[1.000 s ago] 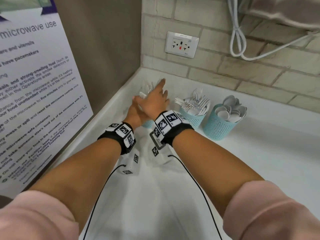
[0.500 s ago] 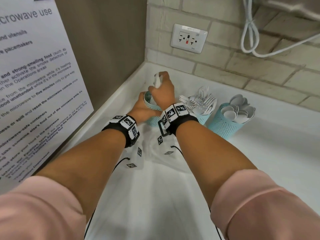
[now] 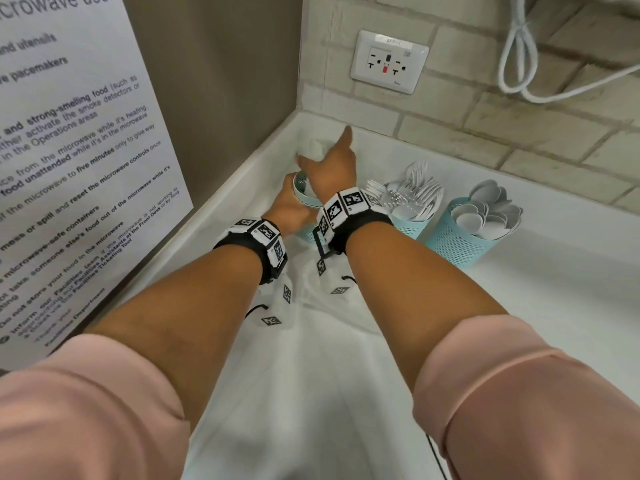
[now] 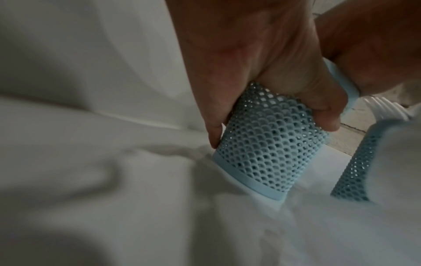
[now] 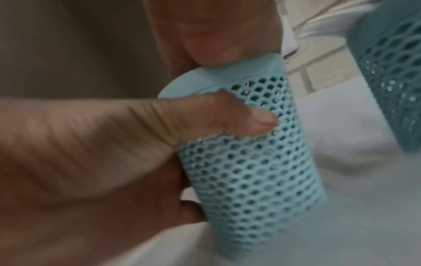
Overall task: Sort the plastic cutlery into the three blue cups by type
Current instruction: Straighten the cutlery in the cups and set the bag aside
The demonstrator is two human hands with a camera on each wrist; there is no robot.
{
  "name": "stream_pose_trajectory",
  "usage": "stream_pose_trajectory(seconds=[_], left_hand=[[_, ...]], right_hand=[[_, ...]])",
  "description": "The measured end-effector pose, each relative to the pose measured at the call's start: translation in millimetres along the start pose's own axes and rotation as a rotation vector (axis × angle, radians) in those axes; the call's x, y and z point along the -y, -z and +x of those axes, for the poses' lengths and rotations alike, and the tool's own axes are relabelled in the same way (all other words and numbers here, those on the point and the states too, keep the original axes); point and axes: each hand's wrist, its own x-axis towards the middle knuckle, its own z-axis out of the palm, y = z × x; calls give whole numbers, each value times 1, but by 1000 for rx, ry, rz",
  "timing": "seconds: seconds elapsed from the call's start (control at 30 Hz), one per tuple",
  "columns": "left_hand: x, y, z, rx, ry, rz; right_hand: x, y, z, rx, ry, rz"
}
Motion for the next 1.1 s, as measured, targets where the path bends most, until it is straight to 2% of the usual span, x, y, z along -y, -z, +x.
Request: stream_pose_trajectory(seconds=[0.13, 0.27, 0.43, 0.57, 0.63, 0.73, 0.83, 0.9, 0.97, 1.07, 1.1], left_hand=[[-1, -1, -4, -15, 8, 4], [6, -1, -3, -50, -35, -3], [8, -2, 0, -52, -53, -26], [11, -2, 0, -60, -65, -25], [11, -1, 2, -42, -70, -30], [13, 1, 6, -21, -46, 6], [15, 3, 10, 9, -41, -17], [19, 4, 11, -12, -31, 3], [15, 5, 10, 9, -28, 11], [16, 2, 10, -8, -31, 33], [15, 1, 8, -27, -26, 12]], right_hand=[[0, 1, 0, 111, 76, -96], [0, 10, -4, -148, 74, 305], [-2, 11, -8, -144, 66, 399], [-2, 8, -4, -77, 28, 295], [-3, 8, -2, -116, -5, 283], [-3, 6, 0, -28, 7, 240], [-2, 4, 1, -77, -8, 205], [-1, 2, 1, -32, -16, 144], [-1, 0, 2, -55, -40, 115], [0, 1, 3, 12, 30, 25], [0, 1, 3, -6, 62, 42]])
